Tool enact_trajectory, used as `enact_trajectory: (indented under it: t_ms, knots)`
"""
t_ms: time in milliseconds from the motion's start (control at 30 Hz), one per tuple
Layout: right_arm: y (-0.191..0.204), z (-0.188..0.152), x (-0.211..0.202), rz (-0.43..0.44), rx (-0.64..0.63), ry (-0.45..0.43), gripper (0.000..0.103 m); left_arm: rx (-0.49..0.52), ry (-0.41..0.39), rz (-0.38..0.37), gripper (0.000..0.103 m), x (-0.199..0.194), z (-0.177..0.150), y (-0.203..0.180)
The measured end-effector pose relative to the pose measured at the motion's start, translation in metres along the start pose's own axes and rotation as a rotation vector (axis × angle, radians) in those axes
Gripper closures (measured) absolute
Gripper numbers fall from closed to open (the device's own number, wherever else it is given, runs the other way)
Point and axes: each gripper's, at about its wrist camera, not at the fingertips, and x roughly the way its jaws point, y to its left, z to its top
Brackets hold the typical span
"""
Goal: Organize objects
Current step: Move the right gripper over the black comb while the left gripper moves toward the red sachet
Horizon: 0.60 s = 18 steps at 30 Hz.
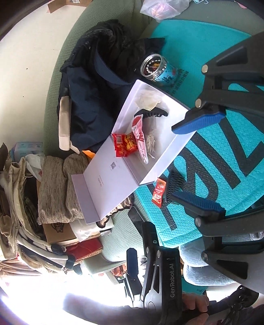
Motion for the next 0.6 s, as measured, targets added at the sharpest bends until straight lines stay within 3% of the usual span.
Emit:
enact_trajectory:
  t_ms: [600]
  knots:
    - [0.027,-0.043,0.058,0.107,0.006,0.149,0.044,-0.128,0.121,0.018,0.024,0.048,-0.064,0.051]
